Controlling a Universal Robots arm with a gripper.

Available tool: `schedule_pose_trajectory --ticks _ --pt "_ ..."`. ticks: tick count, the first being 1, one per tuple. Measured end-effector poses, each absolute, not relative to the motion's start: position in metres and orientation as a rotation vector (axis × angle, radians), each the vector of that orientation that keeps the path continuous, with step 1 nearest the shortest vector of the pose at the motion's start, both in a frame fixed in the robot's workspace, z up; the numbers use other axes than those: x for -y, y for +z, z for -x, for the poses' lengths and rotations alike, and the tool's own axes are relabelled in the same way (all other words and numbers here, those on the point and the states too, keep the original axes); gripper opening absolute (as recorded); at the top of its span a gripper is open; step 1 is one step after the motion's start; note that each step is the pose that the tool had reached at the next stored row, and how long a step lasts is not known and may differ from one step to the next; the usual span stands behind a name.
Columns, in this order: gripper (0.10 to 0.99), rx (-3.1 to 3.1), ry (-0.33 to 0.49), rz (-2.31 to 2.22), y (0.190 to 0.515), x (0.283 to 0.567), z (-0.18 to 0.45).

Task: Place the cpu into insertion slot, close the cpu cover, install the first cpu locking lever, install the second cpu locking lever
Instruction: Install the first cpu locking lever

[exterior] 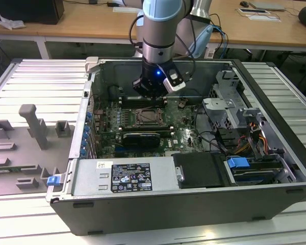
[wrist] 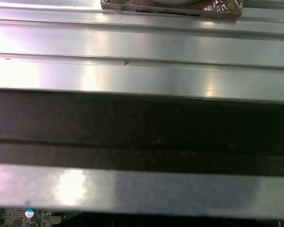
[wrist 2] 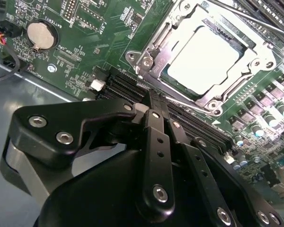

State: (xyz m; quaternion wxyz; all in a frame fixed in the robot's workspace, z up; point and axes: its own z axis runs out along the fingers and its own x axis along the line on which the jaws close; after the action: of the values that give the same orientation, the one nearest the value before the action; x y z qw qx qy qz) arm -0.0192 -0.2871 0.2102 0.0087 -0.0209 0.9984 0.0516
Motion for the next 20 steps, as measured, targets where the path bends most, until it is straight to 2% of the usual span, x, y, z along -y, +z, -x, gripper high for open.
schedule_pose_trajectory --ticks 20 --pt "0.106 -3.12 0.147 0.065 0.2032 0.2873 0.0187"
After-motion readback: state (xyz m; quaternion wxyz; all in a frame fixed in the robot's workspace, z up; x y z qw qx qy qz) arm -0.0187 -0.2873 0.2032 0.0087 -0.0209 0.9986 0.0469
